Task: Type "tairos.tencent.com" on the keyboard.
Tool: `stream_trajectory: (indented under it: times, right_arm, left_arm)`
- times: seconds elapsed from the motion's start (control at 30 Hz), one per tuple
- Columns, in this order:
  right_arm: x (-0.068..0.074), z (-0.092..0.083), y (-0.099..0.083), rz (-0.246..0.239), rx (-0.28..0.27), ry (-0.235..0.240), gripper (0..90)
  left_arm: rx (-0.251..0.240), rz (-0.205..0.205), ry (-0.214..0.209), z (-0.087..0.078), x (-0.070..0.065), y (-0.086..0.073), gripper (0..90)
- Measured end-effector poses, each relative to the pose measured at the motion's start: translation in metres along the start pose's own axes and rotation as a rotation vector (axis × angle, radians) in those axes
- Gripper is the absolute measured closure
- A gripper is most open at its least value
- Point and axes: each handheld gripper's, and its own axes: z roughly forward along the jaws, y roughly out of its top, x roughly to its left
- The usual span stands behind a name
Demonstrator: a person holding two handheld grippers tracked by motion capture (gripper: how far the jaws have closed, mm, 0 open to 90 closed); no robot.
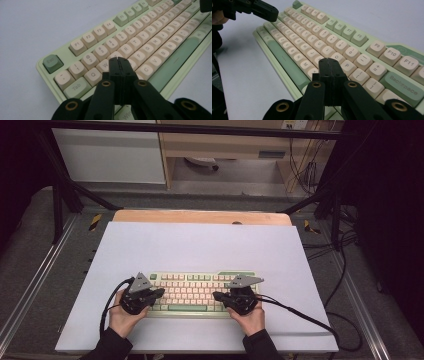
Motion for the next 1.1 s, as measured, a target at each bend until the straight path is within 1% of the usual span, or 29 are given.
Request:
stream_trajectory:
  times: [0.07,0.27,0.43,0.73,1.0,1.1]
  right_arm:
    - [0.002,0.002,0.001,-0.006,0.003,0.003,90.0]
    - [0.008,0.011,0.005,-0.002,0.006,0.018,90.0]
    - [0.014,0.02,0.007,-0.007,0.01,0.038,90.0]
    - [0.024,0.041,0.011,-0.011,0.026,0.059,90.0]
    - [0.03,0.052,0.011,-0.021,0.044,0.067,90.0]
    - [0.03,0.054,0.01,-0.025,0.053,0.063,90.0]
  left_arm:
    - [-0.002,-0.001,0.001,-0.002,0.0,-0.002,90.0]
    - [-0.01,-0.007,0.001,-0.007,0.002,-0.004,90.0]
    - [-0.002,-0.016,0.002,-0.006,0.004,-0.008,90.0]
    - [-0.005,-0.018,0.001,-0.007,0.005,-0.007,90.0]
    - [-0.001,-0.018,0.002,-0.006,0.004,-0.008,90.0]
    - [-0.001,-0.015,0.0,-0.005,0.004,-0.007,90.0]
